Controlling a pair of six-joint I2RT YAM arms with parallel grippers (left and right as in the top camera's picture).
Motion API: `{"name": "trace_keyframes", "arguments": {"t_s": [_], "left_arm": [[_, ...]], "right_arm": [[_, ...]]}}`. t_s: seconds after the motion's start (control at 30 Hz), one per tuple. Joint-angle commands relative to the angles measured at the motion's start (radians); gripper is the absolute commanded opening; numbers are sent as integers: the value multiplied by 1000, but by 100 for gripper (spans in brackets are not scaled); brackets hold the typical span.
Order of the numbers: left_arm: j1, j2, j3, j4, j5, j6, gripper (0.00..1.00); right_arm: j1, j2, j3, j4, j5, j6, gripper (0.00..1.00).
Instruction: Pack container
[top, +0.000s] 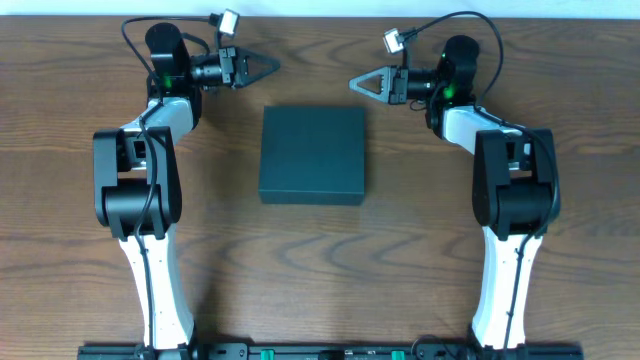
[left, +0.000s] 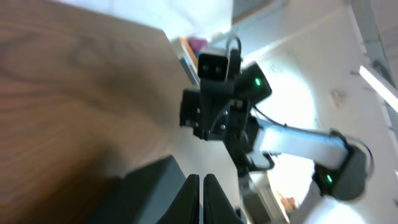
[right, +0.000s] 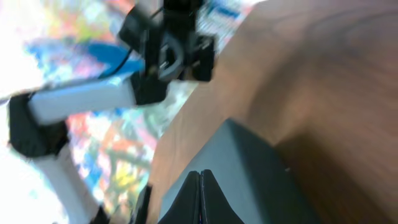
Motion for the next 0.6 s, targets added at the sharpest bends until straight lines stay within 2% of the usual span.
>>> {"name": "trace_keyframes", "arguments": {"t_s": [0.0,0.1,0.2,0.3,0.4,0.47,0.57], "left_arm": [[17,2,16,-33,-209,6,6],[28,2,16,-203,-452,-5,6],[29,2,16,-404,-649,-10,6],[29,-2,27,-423,-634,23,6],[28,-21,83,-426,-554,28,6],[28,-62,140,-476,-519,56,6],[27,-161,208,-690,-539,201,5]], "right_arm": [[-24,5,17,-71,259,56,2],[-28,5,17,-219,490,135,2],[-28,5,18,-263,583,193,2],[-28,-5,63,-287,545,196,2],[-28,-40,150,-391,483,129,2],[-28,-92,226,-566,477,14,2],[-28,-188,321,-881,531,-215,2]]}}
